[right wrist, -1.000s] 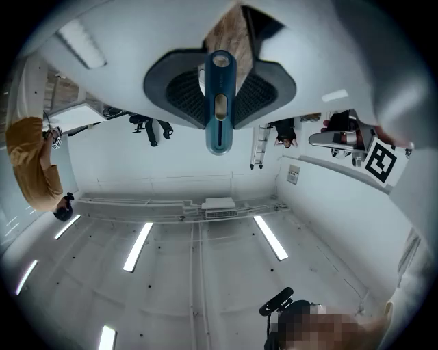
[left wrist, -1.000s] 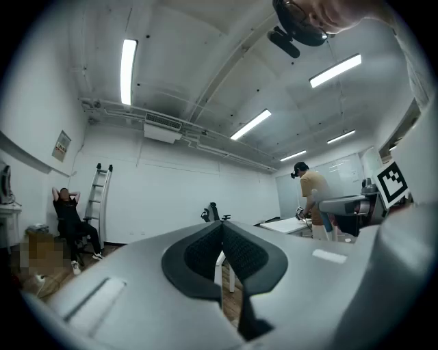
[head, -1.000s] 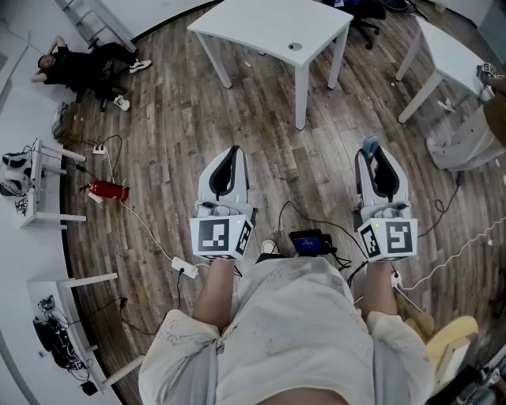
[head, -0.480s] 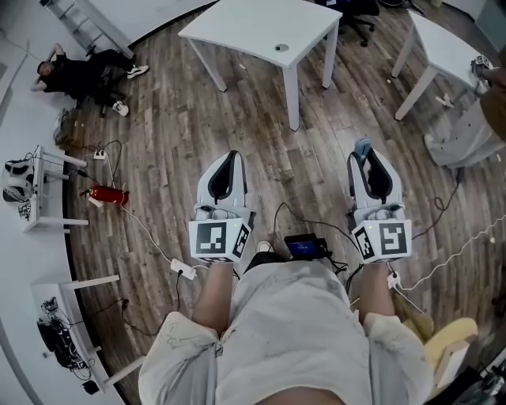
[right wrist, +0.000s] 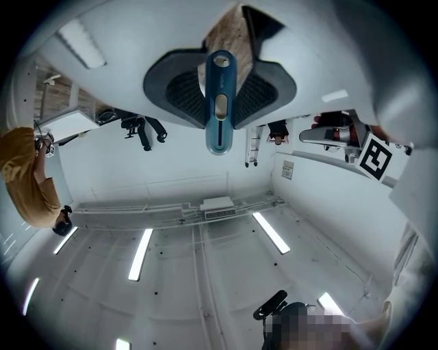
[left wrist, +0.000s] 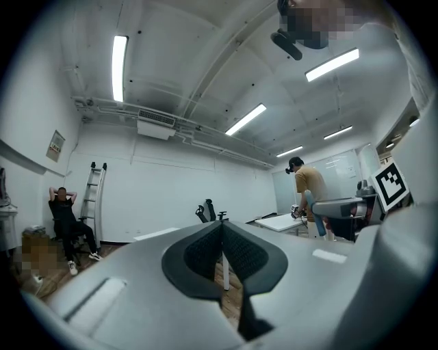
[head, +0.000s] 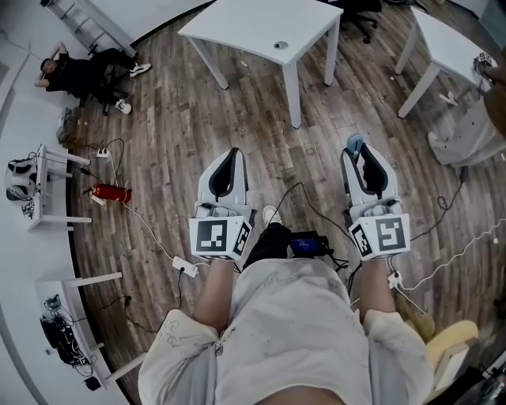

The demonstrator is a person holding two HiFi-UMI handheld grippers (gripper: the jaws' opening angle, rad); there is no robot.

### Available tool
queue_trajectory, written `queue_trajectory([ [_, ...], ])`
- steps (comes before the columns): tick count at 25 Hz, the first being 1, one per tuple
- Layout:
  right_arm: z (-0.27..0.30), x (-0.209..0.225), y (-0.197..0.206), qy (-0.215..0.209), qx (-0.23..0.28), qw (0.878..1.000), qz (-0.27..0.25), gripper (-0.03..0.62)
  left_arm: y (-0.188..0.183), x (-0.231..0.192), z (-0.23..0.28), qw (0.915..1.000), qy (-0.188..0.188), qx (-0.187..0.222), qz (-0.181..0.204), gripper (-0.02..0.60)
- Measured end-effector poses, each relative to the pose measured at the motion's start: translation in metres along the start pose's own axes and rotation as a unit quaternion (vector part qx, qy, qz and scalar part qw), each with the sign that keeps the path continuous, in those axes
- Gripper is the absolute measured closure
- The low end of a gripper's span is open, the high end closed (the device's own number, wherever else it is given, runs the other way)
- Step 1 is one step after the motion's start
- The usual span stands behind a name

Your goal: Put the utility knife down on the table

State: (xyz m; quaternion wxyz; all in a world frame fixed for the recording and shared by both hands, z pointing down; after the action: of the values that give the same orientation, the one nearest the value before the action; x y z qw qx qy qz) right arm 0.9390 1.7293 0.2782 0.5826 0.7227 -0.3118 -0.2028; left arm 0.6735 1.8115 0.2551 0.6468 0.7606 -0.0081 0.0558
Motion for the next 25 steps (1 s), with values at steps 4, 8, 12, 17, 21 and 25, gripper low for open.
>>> queue_trajectory([
  [4, 0.046, -0.007, 0.025, -0.003, -0.003, 1.0, -0.007, 0.459, 0.025, -0.039, 0.027, 1.0, 0.003, 0.004, -0.005, 0.563],
  [8, 0.132, -0.017, 0.048, -0.003, -0.009, 1.0, -0.015, 0.459, 0.042, -0.108, 0.077, 0.9999, 0.001, 0.003, -0.013, 0.563],
  [12, 0.245, -0.031, 0.074, -0.005, -0.015, 1.0, -0.024, 0.459, 0.069, -0.203, 0.142, 0.9997, -0.003, 0.009, -0.024, 0.563],
  [17, 0.418, -0.063, 0.112, 0.0, -0.024, 0.999, -0.036, 0.459, 0.099, -0.353, 0.239, 0.9995, -0.001, 0.009, -0.029, 0.563],
  [21, 0.592, -0.064, 0.133, 0.005, -0.033, 0.998, -0.045, 0.457, 0.114, -0.48, 0.359, 0.9994, 0.001, 0.008, -0.034, 0.563],
  [25, 0.734, -0.052, 0.163, 0.013, -0.038, 0.998, -0.047, 0.457, 0.135, -0.574, 0.467, 0.9994, 0.006, 0.011, -0.032, 0.563],
])
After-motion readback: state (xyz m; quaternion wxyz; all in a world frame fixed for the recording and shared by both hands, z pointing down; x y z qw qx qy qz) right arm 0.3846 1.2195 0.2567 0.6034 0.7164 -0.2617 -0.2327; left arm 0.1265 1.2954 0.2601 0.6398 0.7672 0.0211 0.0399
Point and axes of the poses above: the fingertips, and each gripper's own axes: z forward along the fingers, x to its right, y out of its underside, the point moved 8 cm from there along -z, backward along the fingers, and after that the axes turned 7 degrees about x, right-handed, at the moved point
